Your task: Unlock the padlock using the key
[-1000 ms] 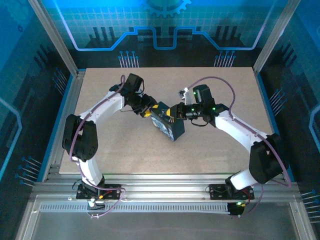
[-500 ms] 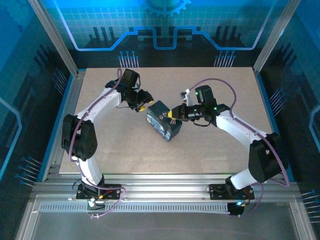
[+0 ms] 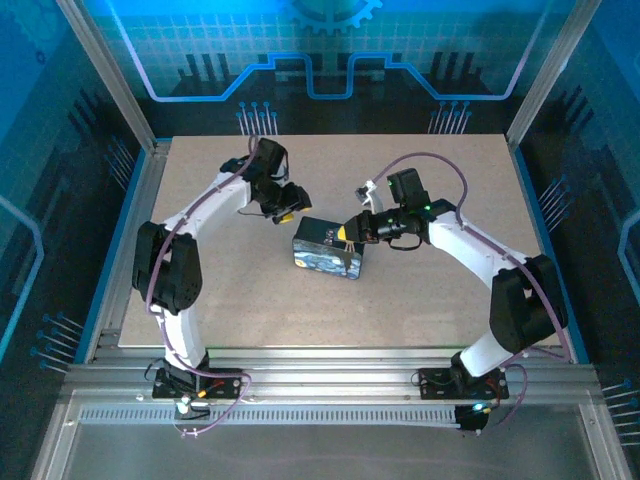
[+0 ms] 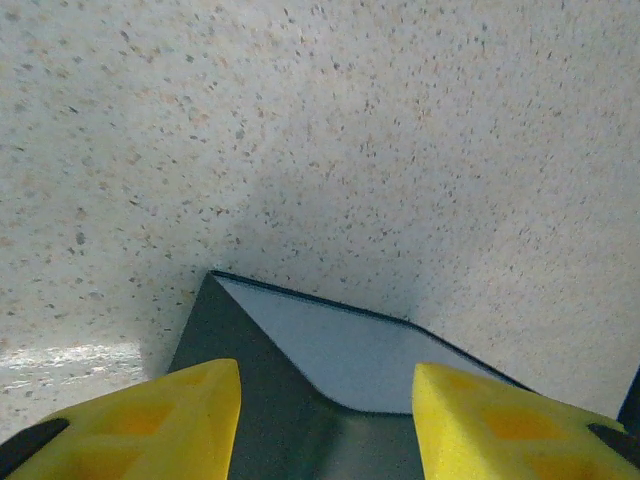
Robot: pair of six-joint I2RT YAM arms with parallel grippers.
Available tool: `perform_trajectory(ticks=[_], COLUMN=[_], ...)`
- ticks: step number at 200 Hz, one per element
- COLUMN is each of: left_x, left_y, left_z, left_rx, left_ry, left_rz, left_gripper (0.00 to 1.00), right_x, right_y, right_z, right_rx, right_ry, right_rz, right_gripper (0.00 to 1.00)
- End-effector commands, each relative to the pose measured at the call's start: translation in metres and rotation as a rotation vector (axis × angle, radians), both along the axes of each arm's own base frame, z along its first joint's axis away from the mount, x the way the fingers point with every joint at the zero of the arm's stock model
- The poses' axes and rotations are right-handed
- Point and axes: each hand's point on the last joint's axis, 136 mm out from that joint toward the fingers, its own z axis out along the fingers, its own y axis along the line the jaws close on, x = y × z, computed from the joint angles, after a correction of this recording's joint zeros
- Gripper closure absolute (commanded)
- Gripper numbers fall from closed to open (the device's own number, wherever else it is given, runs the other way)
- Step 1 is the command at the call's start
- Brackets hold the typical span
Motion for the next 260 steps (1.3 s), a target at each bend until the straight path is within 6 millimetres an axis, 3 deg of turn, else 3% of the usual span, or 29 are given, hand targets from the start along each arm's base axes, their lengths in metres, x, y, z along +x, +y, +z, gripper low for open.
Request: perform_trajectory(ticks=[1,98,137,188,260], left_x=[-0.007,-0.03,-0.033,-0.029,-0.029], left_y=[-0.002,-0.022,-0.019,-0.01,-0.008], left_z=[-0.011,-0.026,-0.032,-0.031,-0.029], left_rx=[0.037,-0.073,-0.063,-0.046,-0.036], left_ry=[0.026,0.094,0.11,0.106,0.101], left_rz=[-0.047,-0.096,-0.094,-0.08,-0.082], left_gripper=[0.5,0.59,0.6,0.61,0.62], right_x=[0.006,0.011,0.012,0.002,0.005], right_y=[0.003,0.015,0.018,-0.001,-0.027], right_z=[0.016,-0.015,-0.026,-0.031,-0.018], right_rx=[0.057,0.122,0.085,-0.045,-0.229], right_ry=[-0.006,0.179,0.251,0.161,-0.036], right_rz=[0.012,-0.015,0.004,0.054,0.088], right_gripper=[0.91,0.9,0.82,0.67,0.61])
